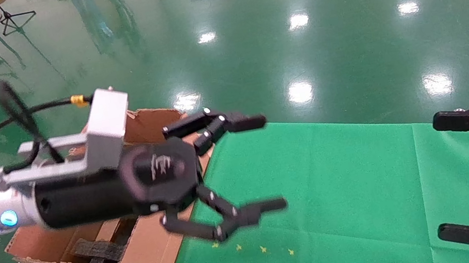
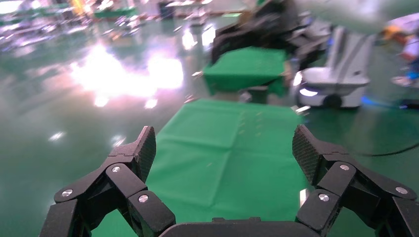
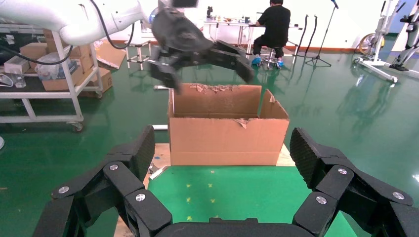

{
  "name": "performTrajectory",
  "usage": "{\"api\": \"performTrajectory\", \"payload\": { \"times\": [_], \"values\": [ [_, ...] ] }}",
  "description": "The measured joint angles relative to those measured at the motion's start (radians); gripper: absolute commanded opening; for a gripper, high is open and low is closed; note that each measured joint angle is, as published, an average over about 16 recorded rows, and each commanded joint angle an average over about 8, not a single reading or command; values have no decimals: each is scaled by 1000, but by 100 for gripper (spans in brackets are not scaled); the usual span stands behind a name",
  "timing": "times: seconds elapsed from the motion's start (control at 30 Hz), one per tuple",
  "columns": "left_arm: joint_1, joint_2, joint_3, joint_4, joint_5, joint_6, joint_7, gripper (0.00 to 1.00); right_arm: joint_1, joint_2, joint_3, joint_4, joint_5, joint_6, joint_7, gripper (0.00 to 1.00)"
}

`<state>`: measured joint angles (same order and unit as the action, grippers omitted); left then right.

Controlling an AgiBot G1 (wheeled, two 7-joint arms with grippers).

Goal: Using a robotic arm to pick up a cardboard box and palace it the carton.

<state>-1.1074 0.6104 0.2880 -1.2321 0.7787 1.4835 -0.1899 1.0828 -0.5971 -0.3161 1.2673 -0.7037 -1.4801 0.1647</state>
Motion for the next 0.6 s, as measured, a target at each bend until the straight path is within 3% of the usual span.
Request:
{"api": "performTrajectory", "payload": {
  "times": [0.27, 0.6],
  "values": [
    [42, 1, -11, -66, -62, 16, 3, 100, 0, 0, 0, 0, 0, 0, 0, 100],
    [41, 1, -12, -64, -61, 16, 3, 100, 0, 0, 0, 0, 0, 0, 0, 100]
  ]
}}
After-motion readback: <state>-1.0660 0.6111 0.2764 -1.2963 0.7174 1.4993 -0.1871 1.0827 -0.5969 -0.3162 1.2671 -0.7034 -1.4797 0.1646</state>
